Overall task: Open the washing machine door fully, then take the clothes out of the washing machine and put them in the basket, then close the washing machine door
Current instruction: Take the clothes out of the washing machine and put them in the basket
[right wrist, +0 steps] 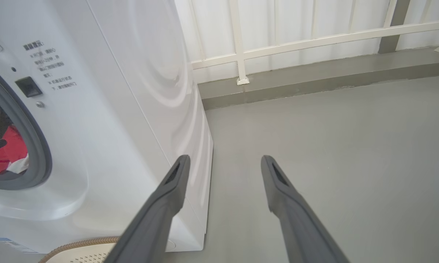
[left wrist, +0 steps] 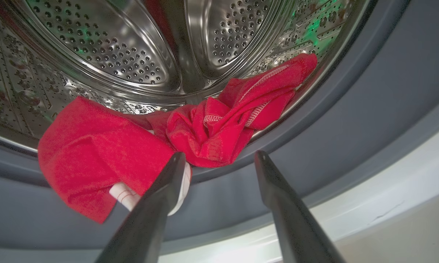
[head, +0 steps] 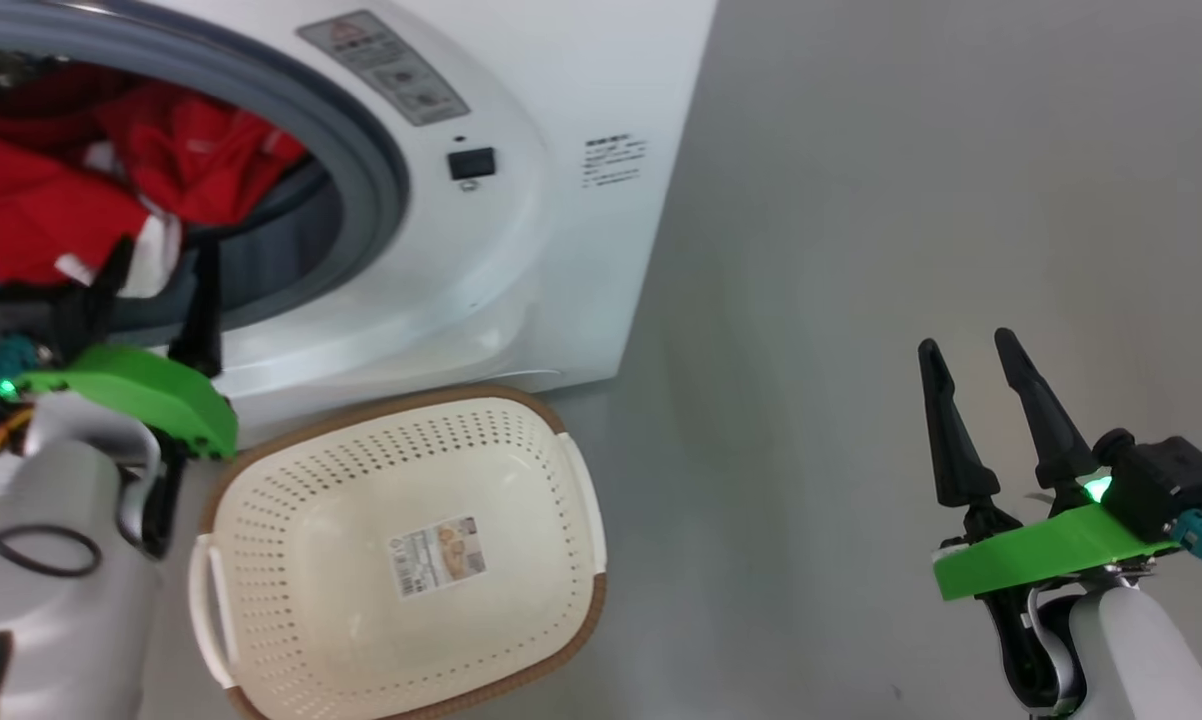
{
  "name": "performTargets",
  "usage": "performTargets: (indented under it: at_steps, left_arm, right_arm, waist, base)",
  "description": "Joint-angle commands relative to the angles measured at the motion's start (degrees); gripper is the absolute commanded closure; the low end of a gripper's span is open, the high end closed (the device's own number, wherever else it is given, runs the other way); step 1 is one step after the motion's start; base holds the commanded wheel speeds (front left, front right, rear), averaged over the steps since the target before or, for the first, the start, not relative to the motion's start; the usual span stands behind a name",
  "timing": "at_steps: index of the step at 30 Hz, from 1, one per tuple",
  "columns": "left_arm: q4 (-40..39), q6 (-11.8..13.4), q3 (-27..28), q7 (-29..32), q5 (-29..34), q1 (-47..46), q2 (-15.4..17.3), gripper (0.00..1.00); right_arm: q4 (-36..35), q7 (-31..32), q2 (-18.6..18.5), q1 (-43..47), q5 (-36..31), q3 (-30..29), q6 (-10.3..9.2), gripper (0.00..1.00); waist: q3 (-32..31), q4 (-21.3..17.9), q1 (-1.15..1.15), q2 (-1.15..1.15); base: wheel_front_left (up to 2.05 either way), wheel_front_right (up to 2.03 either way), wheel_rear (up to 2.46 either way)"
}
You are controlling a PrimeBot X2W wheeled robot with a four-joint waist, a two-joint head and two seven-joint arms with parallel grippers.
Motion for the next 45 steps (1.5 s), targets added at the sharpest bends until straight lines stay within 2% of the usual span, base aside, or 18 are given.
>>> performTargets:
  at_steps: [1,7,13,18,25,26,28,29,37,41,45]
  left_arm:
    - [0.4,-0.31,0.91,-0.27,-0.68,-2.35,3.57,0.0]
    - [5.98,-0.31,-0.09,-0.27,-3.15,-7.21,6.2,0.0]
    - [11.72,-0.31,-4.54,-0.27,-7.34,-11.02,8.86,0.0]
    - [13.09,-0.31,-7.19,-0.27,-9.46,-12.17,10.58,0.0]
    - [14.62,-0.31,-8.05,-0.27,-10.59,-11.85,11.82,0.0]
    - [14.94,-0.31,-8.09,-0.27,-10.82,-11.89,11.86,0.33]
    - [15.64,-0.31,-8.47,-0.27,-10.78,-12.13,12.13,0.91]
    - [15.75,-0.31,-8.44,-0.27,-10.6,-12.29,12.34,1.0]
    - [14.02,0.38,-6.68,-0.27,-9.23,-11.48,11.74,1.0]
    - [8.58,1.67,-3.93,-0.27,-7.96,-8.81,11.41,1.0]
    - [0.84,2.96,1.03,-0.27,-6.29,-3.51,9.66,1.0]
  right_arm:
    - [-1.45,-0.52,0.07,-1.22,0.6,1.4,0.36,0.0]
    - [-1.78,-0.52,0.07,-2.52,2.01,2.24,0.36,0.0]
    - [-1.72,-0.52,0.08,-3.11,2.71,2.72,0.36,0.0]
    - [-1.77,-0.52,0.08,-2.96,2.97,2.78,0.36,0.0]
    - [-1.64,-0.52,0.08,-2.92,3.03,3.36,0.36,0.0]
    - [-1.65,-0.52,0.08,-2.96,3.01,3.39,0.36,0.0]
    - [-1.67,-0.52,0.08,-2.96,2.95,3.41,0.36,0.0]
    - [-1.68,-0.52,0.08,-2.93,2.91,3.41,0.36,0.0]
    - [-1.31,-0.52,0.08,-2.49,2.66,3.05,0.36,0.0]
    - [-1.01,-0.52,0.08,-2.24,2.62,3.11,0.36,0.0]
    - [-0.54,-0.52,0.08,-1.42,2.27,3.17,0.36,0.0]
  waist:
    - [2.37,-2.87,0.0,0.0]
    - [3.4,-5.99,0.0,0.0]
    - [4.86,-8.27,0.0,0.0]
    - [5.33,-8.98,0.0,0.0]
    - [4.91,-9.91,0.0,0.0]
    - [4.84,-10.0,0.0,0.0]
    - [4.69,-10.1,0.0,0.0]
    - [4.62,-10.11,0.0,0.0]
    - [3.45,-9.23,0.0,0.0]
    - [2.01,-8.51,0.0,0.0]
    - [0.02,-7.27,0.0,0.0]
  base:
    - [0.0,0.0,0.0]
    - [0.0,0.0,0.0]
    - [0.0,0.0,0.0]
    - [0.0,0.0,0.0]
    - [0.0,0.0,0.0]
    - [0.0,0.0,0.0]
    - [0.0,0.0,0.0]
    - [0.0,0.0,0.0]
    - [0.0,0.0,0.0]
    - [0.0,0.0,0.0]
    - [0.0,0.0,0.0]
